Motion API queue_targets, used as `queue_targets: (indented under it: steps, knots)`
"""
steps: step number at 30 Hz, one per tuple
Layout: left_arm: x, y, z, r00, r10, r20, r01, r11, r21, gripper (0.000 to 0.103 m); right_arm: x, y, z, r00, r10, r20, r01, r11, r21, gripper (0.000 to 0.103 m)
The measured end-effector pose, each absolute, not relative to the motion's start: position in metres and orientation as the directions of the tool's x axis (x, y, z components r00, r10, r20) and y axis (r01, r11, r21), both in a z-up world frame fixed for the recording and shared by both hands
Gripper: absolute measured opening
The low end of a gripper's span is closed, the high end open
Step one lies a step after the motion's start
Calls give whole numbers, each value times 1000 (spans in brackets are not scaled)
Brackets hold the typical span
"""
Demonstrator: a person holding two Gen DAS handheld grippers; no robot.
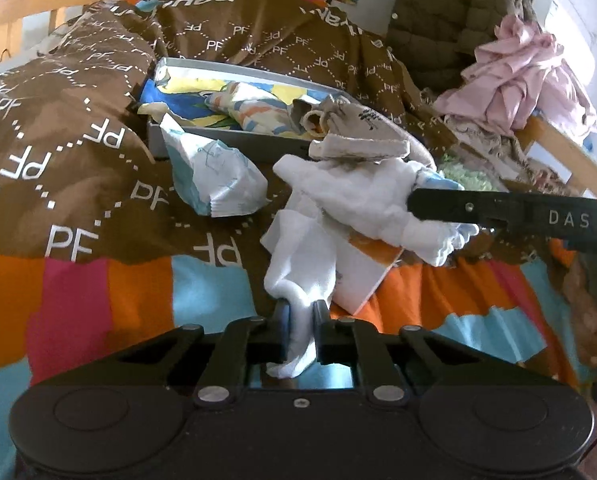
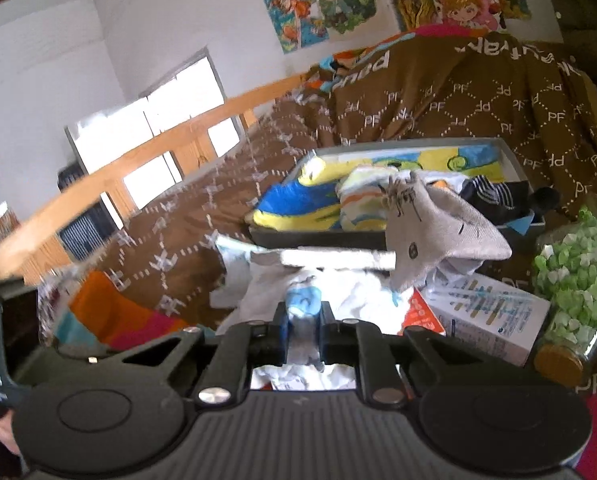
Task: Organize soft objects
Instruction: 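Grasp a white sock with the left gripper while the right grasps a white cloth, then lift and carry the white sock and white cloth toward the grey tray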
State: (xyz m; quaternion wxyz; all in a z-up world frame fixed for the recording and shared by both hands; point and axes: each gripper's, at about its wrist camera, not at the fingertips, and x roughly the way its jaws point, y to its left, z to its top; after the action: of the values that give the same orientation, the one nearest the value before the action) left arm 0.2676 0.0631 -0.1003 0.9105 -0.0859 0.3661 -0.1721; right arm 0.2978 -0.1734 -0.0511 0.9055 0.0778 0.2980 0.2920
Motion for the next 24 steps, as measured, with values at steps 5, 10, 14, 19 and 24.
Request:
queue_targets:
  steps: [5, 10, 14, 19, 24]
  knots:
    - [255, 63, -83, 711, -368, -600, 217, 926, -310, 12, 294, -185, -43, 661, 603, -446, -485, 797, 359, 15]
    - [244, 65, -65, 760, -347, -549, 181, 925, -335, 12, 292, -193, -37, 644, 644, -413, -502, 763, 407, 15]
    - [235, 69, -53, 796, -319, -514, 144, 925, -351, 12, 289, -198, -32, 631, 688, -359, -527, 720, 451, 15]
    - [225, 72, -38, 840, -289, -460, 121, 925, -361, 12, 284, -204, -24, 620, 730, -287, -568, 670, 477, 14]
    - [217, 73, -24, 868, -279, -411, 111, 915, -387, 12, 279, -207, -18, 617, 751, -235, -593, 640, 488, 14]
